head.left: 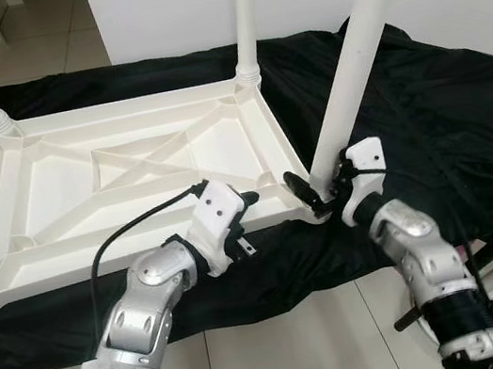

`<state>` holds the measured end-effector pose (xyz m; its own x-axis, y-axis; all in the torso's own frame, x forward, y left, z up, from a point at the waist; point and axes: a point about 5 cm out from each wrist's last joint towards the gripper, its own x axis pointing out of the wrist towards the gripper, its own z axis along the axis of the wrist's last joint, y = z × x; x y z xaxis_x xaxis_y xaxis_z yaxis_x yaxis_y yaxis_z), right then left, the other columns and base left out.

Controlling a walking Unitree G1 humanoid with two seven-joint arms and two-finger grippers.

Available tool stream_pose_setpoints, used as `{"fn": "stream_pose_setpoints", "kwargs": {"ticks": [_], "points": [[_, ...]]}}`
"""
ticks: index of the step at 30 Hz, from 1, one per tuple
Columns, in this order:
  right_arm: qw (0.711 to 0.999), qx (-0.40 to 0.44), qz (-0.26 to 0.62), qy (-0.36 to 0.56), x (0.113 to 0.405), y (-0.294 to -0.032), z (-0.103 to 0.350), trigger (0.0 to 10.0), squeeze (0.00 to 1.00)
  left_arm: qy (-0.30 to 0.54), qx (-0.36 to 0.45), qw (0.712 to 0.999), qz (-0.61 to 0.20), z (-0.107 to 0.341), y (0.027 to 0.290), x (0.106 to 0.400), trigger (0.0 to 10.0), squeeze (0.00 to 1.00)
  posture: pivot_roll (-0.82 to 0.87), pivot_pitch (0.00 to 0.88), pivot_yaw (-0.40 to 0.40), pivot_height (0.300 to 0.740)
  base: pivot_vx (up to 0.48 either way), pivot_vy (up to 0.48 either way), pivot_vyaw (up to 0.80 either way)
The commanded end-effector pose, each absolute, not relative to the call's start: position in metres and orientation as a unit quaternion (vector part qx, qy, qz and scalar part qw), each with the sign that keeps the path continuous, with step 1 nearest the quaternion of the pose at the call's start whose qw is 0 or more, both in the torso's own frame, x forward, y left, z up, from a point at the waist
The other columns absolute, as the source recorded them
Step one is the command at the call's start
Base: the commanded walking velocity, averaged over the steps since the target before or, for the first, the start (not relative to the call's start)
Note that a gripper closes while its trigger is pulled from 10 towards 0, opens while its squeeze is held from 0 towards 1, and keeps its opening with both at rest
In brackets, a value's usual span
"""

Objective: Building children table

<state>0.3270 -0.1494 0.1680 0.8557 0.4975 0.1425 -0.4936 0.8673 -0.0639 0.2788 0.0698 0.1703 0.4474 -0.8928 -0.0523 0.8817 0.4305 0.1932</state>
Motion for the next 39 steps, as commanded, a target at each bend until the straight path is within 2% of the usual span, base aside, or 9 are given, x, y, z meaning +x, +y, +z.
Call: {"fn": "stream_pose_setpoints", "kwargs": {"ticks": [1, 6, 7, 17, 19, 20, 22, 23, 39], "points": [[0.958, -0.018, 0.278, -0.070, 0.328, -0.148, 0.164, 10.0, 0.00, -0.025, 0.098, 0.838, -0.537, 0.168, 0.063, 0.273, 10.0, 0.00, -0.06, 0.095, -0.038, 0.740, 0.000, 0.000, 0.00], [0.955, -0.023, 0.289, -0.070, 0.329, -0.147, 0.163, 10.0, 0.00, -0.025, 0.097, 0.836, -0.539, 0.167, 0.062, 0.272, 10.0, 0.00, -0.06, 0.092, -0.038, 0.740, 0.000, 0.000, 0.00], [0.954, -0.024, 0.292, -0.068, 0.330, -0.150, 0.161, 0.0, 0.00, -0.023, 0.098, 0.836, -0.539, 0.167, 0.062, 0.271, 10.0, 0.00, -0.06, 0.085, -0.035, 0.740, 0.000, 0.000, 0.00], [0.953, -0.023, 0.294, -0.062, 0.328, -0.161, 0.152, 0.0, 0.00, -0.019, 0.107, 0.839, -0.533, 0.168, 0.066, 0.276, 10.0, 0.00, -0.07, 0.076, -0.028, 0.740, 0.000, 0.000, 0.00], [0.956, -0.014, 0.287, -0.060, 0.327, -0.162, 0.150, 1.0, 0.00, -0.019, 0.108, 0.839, -0.533, 0.168, 0.066, 0.276, 10.0, 0.00, -0.07, 0.075, -0.028, 0.740, 0.000, 0.000, 0.00], [0.957, -0.012, 0.285, -0.058, 0.327, -0.163, 0.149, 6.8, 0.00, -0.019, 0.108, 0.839, -0.533, 0.167, 0.066, 0.276, 10.0, 0.00, -0.07, 0.074, -0.030, 0.740, 0.000, 0.000, 0.00], [0.957, -0.012, 0.285, -0.058, 0.327, -0.163, 0.149, 6.8, 0.00, -0.019, 0.108, 0.839, -0.533, 0.167, 0.066, 0.276, 10.0, 0.00, -0.07, 0.074, -0.030, 0.740, 0.000, 0.000, 0.00], [0.957, -0.007, 0.283, -0.058, 0.326, -0.163, 0.148, 10.0, 0.00, -0.019, 0.108, 0.839, -0.533, 0.167, 0.066, 0.276, 10.0, 0.00, -0.07, 0.074, -0.030, 0.740, 0.000, 0.000, 0.00], [0.984, -0.021, 0.174, -0.030, 0.325, -0.158, 0.141, 10.0, 0.00, -0.012, 0.112, 0.843, -0.527, 0.164, 0.070, 0.276, 10.0, 0.00, -0.06, 0.070, -0.048, 0.740, 0.000, 0.000, 0.00]]}}
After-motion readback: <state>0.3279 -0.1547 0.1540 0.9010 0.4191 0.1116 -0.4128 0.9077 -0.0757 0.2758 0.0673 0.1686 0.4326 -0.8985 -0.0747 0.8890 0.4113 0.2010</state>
